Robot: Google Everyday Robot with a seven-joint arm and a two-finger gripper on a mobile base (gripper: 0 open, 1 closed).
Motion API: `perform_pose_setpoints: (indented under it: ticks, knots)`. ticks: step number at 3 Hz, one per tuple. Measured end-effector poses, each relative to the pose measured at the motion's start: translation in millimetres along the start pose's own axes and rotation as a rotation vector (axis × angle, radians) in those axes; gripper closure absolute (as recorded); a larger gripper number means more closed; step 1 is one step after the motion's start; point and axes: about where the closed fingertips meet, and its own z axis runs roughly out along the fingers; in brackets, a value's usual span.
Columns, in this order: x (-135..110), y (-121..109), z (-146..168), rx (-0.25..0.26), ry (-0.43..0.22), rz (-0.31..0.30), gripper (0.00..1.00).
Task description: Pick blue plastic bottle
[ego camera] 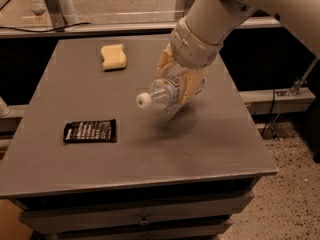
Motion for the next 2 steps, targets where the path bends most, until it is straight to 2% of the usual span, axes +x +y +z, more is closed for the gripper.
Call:
perform_pose_setpoints:
  ticks: [1, 2]
  knots:
    - [-28.5, -23.5, -18.1, 0.079, -0.069, -0.023, 1.00]
    - [-28.6, -23.5, -18.1, 0.079, -0.069, -0.023, 1.00]
